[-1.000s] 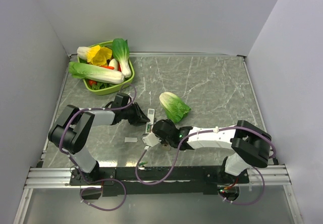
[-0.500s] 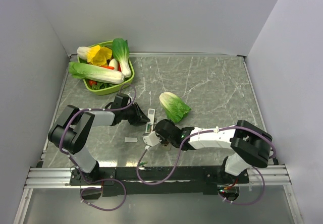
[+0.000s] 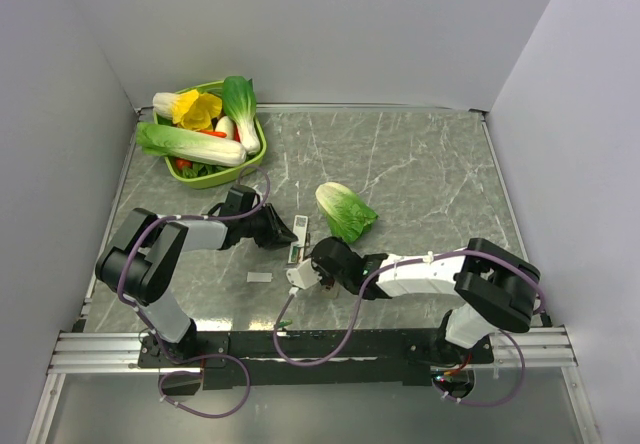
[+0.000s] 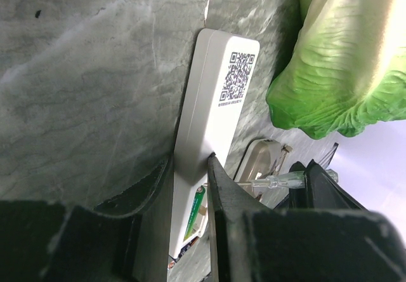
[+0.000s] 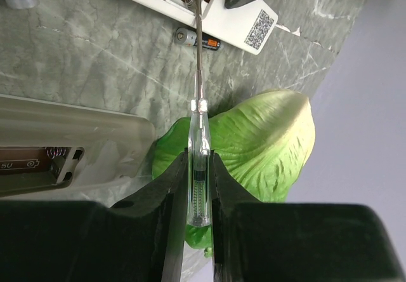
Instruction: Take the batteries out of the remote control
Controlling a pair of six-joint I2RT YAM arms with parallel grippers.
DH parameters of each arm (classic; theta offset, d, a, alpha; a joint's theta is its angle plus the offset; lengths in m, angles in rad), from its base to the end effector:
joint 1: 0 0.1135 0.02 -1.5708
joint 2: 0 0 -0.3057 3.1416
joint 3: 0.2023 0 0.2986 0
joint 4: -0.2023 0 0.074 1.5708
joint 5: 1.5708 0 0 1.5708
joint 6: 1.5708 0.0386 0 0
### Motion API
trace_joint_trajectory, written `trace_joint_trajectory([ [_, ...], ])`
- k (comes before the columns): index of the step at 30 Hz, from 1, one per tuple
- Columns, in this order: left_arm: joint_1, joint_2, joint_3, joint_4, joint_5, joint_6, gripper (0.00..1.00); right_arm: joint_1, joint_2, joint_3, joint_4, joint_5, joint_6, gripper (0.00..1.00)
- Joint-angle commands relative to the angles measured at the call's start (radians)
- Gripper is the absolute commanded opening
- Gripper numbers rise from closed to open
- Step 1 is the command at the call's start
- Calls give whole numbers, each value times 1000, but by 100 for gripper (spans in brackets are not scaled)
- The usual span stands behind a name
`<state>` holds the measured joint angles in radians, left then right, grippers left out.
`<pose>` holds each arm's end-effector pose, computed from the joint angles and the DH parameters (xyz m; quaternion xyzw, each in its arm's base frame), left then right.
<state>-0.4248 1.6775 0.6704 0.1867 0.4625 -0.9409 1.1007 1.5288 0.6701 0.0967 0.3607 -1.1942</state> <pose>0.2968 -0.1532 0.1229 -0.1499 0.8971 -0.3905 0.1422 0.1586 0.2821 0.1607 -0.7956 0.4359 -0.1828 0.3790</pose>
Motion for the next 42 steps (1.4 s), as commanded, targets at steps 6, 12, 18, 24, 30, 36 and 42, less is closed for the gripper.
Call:
trace_joint_trajectory([
  [6,-57,62,-38,-50,1,-9,24,-2,27,-58,124,-111,8,0],
  [12,-57,68,-40,-50,-4,-13,24,2,1,-64,136,-91,-4,0],
  [18,-57,83,-35,-47,-5,-16,24,27,-130,-29,65,-94,-38,0],
  [24,-57,91,-34,-33,-1,-25,24,62,-115,-27,15,-111,-35,0],
  [30,-57,79,-37,-43,-7,-22,24,67,-68,-24,41,-114,8,0],
  [36,-57,64,-22,-70,-16,-16,24,67,-93,-9,43,-114,30,0],
  [42,-57,37,-9,-98,-36,-9,24,67,-160,-20,54,-88,50,0],
])
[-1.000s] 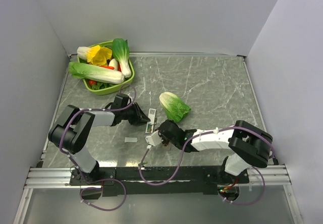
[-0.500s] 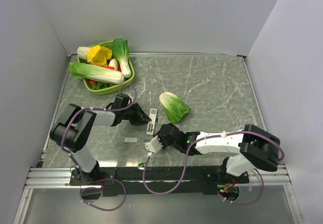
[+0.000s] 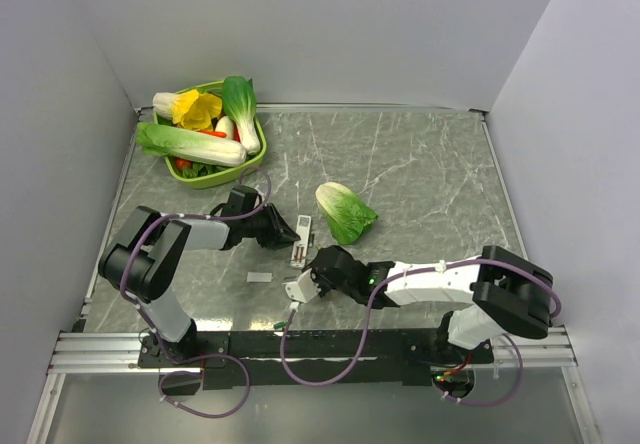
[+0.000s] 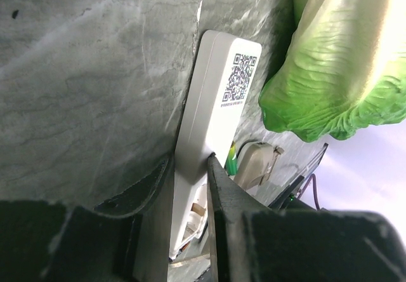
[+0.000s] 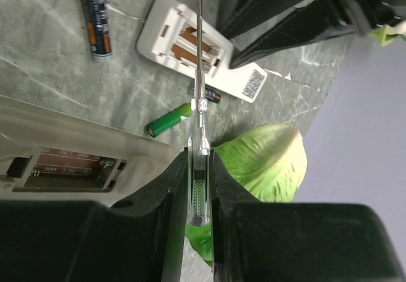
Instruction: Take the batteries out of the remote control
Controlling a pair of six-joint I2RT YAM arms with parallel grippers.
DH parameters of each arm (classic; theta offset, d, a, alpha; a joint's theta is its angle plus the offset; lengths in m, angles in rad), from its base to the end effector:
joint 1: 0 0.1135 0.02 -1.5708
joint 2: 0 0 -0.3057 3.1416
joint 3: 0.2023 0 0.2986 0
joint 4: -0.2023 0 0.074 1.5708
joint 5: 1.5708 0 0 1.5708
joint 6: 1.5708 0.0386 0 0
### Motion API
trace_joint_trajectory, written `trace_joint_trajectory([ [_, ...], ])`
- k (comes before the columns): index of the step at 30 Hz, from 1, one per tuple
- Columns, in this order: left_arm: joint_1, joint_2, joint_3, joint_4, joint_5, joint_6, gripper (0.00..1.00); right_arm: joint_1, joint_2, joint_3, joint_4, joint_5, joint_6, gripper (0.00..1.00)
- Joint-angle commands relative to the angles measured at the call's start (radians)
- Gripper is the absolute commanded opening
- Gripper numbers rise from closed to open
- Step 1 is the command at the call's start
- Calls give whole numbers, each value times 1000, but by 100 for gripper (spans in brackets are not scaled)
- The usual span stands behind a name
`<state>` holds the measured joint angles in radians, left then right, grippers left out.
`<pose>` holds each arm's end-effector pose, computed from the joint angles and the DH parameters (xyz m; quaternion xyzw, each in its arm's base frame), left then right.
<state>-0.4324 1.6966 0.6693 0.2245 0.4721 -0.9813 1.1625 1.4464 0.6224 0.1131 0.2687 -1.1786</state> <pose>0.2980 -0.1569 0.1195 -0.1600 0.8915 -0.4014 0.1362 0.1321 0.2796 0.1704 -0.8078 0.4024 -0.1251 0.4121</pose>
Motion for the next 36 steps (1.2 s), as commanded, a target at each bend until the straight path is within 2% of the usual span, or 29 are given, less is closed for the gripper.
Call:
trace_joint_trajectory([
  [1,-49,17,4,-152,-49,33,24,3,-101,28,30,21,45,0],
  [4,-49,-15,33,-184,-61,47,24,3,-157,28,-9,44,106,0],
  [8,-49,-66,82,-221,-82,69,25,2,-256,46,-91,50,268,0],
  [10,-49,-98,113,-231,-90,75,29,5,-306,69,-171,49,344,0],
  [14,-49,-147,161,-284,-118,85,44,-4,-382,109,-256,17,543,0],
  [19,-49,-183,220,-370,-173,104,54,-11,-449,118,-274,174,661,0],
  [21,-49,-193,231,-393,-196,112,60,-12,-463,154,-309,242,785,0],
  [22,-49,-210,233,-396,-202,112,62,-14,-468,164,-331,335,842,0],
  [23,-49,-221,230,-399,-205,113,71,-29,-472,189,-357,358,952,0],
  [25,-49,-261,224,-405,-225,115,81,-56,-481,212,-412,407,1042,0],
  [26,-49,-278,223,-410,-230,118,91,-96,-485,221,-447,424,1107,0],
  [28,-49,-328,219,-428,-247,128,99,-139,-492,232,-489,443,1213,0],
  [30,-49,-382,219,-448,-280,139,99,-208,-511,238,-558,426,1290,0],
  [34,-49,-466,219,-519,-342,182,99,-331,-524,253,-674,252,1500,0],
  [36,-49,-509,207,-536,-351,193,99,-401,-520,247,-713,186,1547,0],
])
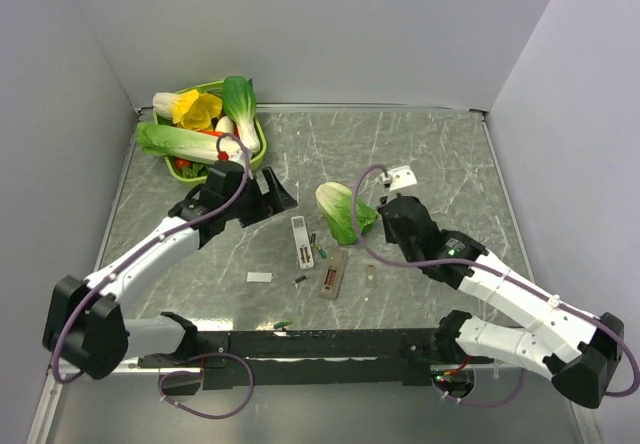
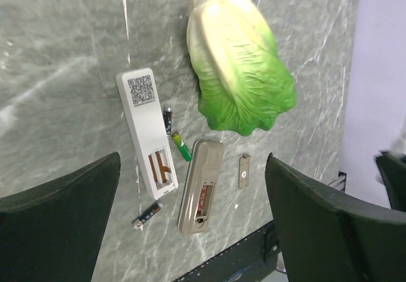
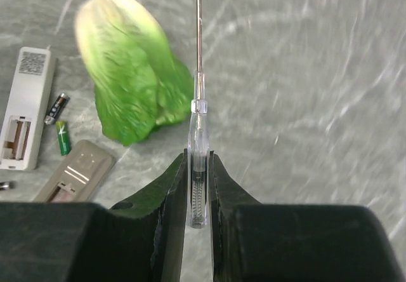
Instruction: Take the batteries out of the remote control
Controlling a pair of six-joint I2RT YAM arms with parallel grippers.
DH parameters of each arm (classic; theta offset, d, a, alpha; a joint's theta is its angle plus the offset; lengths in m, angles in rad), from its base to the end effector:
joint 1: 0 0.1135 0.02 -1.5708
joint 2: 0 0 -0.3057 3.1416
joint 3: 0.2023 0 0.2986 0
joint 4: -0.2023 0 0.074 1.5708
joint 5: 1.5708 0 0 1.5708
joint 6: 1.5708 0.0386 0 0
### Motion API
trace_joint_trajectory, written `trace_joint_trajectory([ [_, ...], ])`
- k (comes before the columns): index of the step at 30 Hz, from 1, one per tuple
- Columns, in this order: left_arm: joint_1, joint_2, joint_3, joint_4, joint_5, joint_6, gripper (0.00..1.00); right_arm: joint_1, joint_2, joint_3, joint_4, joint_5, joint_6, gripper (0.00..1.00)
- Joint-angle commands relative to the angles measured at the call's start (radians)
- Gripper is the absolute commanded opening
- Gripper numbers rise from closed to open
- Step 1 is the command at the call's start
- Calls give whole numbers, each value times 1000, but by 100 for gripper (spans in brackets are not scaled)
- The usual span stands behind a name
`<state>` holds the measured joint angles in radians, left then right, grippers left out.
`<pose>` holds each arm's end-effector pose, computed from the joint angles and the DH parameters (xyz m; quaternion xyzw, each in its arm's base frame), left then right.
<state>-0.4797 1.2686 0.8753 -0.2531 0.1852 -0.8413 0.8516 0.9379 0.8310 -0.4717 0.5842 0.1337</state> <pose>0.2731 -0.1501 0.2812 -0.1197 0.8841 -0.3378 0.2998 0.1645 0.1555 0.3304 -0.1675 0.8367 -0.0075 0.5214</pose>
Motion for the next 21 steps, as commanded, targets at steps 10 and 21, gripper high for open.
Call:
trace_joint_trajectory([
  [10,0,-259,-108,-98,-161,73,100,-344,24,-142,-36,-516,359,0],
  [21,1,-304,-144,-95,-182,65,99,-436,170,-225,-8,-512,500,0],
])
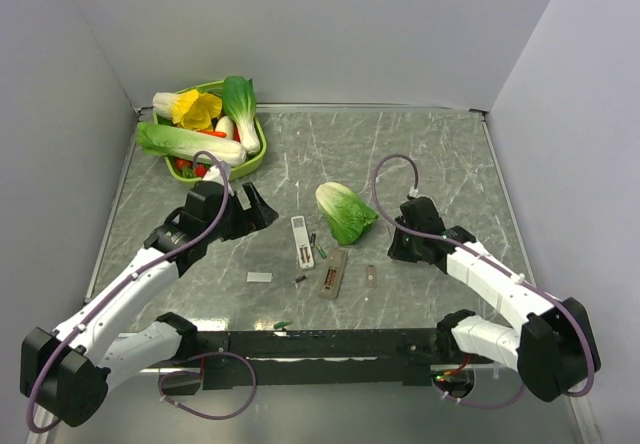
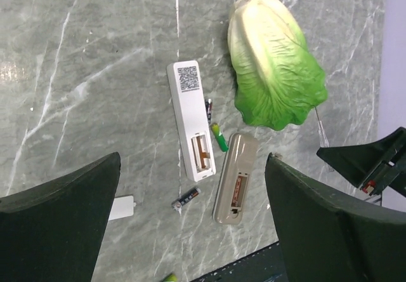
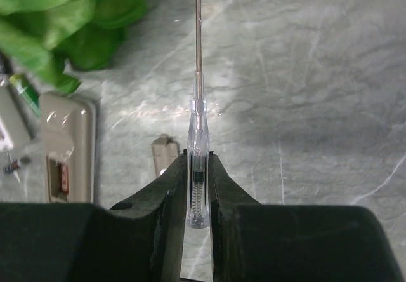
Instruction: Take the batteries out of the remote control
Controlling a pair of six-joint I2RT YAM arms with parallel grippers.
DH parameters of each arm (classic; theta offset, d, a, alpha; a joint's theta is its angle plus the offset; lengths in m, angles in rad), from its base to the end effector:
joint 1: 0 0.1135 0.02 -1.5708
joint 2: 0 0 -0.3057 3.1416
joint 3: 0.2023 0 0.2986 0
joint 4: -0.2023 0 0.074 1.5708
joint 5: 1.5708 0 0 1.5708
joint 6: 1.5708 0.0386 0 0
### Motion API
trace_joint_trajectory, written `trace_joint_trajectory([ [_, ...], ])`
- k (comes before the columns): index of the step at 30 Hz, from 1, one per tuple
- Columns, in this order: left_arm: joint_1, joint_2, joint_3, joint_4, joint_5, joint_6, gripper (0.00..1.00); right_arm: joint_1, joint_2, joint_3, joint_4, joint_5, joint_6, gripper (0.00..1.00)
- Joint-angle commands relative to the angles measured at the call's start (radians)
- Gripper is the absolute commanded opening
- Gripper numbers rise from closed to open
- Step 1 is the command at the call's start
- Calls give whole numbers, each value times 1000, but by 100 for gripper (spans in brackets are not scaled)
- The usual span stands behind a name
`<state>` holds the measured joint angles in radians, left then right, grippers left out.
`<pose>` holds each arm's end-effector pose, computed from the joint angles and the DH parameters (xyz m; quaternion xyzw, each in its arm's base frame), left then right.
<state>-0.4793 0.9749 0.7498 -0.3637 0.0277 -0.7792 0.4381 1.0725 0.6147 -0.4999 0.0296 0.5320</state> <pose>0.2130 -0.1119 0.2972 -0.1253 0.8729 -0.2873 0.3740 0.2066 0.0955 0.2145 0.0492 0.9520 0.1282 0.2735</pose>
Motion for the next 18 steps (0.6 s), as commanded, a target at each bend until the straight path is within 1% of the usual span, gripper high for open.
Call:
trace_joint_trajectory([
  [1,1,-10,-18,19,-25,0,100,-22,41,-13,23,47,112,0],
  [5,1,-18,-32,37,-22,-15,99,-22,67,-46,38,47,149,0],
  [6,1,-16,-35,40,-17,-18,99,-21,70,-52,41,47,154,2],
  [7,1,-15,-33,45,-14,-20,99,-21,70,-58,43,53,158,9],
  [9,1,-8,-33,43,-9,-25,99,-22,69,-73,47,59,174,15],
  [12,1,-8,-30,43,-12,-37,99,-22,67,-87,58,58,183,17],
  [16,1,-19,-35,55,-9,-46,99,-22,86,-86,54,72,178,24],
  [18,1,-19,-35,55,-8,-51,99,-24,102,-84,52,76,177,25],
])
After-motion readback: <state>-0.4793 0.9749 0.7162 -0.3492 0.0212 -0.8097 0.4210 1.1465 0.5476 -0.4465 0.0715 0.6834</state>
